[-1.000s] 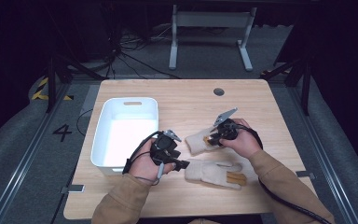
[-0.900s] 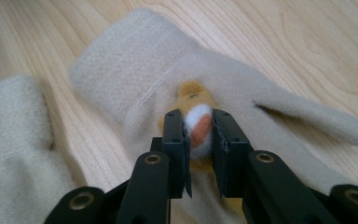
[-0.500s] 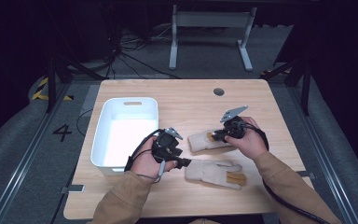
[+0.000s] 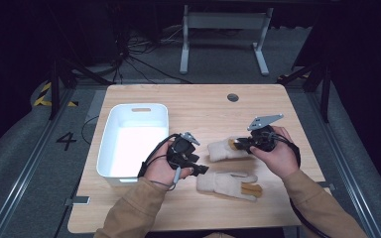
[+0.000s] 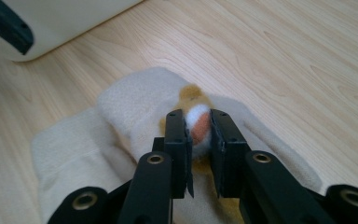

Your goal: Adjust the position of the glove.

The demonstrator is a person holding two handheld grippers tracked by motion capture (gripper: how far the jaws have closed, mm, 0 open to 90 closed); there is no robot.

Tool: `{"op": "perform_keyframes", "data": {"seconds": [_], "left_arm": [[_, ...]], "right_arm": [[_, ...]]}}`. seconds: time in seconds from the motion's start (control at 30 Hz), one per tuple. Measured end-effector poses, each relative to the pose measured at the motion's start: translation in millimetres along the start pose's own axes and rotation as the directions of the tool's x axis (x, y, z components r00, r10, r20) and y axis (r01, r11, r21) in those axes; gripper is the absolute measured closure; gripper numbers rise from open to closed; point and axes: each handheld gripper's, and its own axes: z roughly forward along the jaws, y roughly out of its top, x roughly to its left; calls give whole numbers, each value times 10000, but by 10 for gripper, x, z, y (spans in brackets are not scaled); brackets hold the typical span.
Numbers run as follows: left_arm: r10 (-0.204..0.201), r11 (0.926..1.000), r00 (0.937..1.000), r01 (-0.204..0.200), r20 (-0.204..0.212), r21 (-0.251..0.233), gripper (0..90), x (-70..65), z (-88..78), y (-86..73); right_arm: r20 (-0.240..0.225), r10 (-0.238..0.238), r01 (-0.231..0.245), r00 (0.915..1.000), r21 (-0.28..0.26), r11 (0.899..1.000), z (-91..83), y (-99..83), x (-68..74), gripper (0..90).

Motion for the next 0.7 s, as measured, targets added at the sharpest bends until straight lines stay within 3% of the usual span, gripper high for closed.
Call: {"op": "perform_keyframes", "data": {"seconds": [0.07, 0.1, 0.17, 0.47, 0.7], "left_arm": [[86, 9999, 10000, -86, 10, -63, 464, 2, -4, 11], [395, 9991, 9992, -396, -41, -178, 496, -4, -17, 23], [578, 9977, 9983, -579, -42, -340, 508, -14, -34, 39], [549, 9981, 9984, -552, -109, -274, 520, 4, -43, 80], [830, 9964, 9965, -832, -122, -154, 542, -2, -24, 98]], "right_arm": [[8, 110, -110, 9999, -20, 9999, -36, -6, 23, 785], [185, 362, -361, 9992, -94, 9993, -111, -29, 65, 785], [220, 519, -516, 9984, -139, 9986, -160, -55, 92, 785], [344, 994, -985, 9945, -267, 9948, -284, -185, 242, 785], [198, 1187, -1177, 9927, -447, 9920, -315, -293, 392, 784]]}}
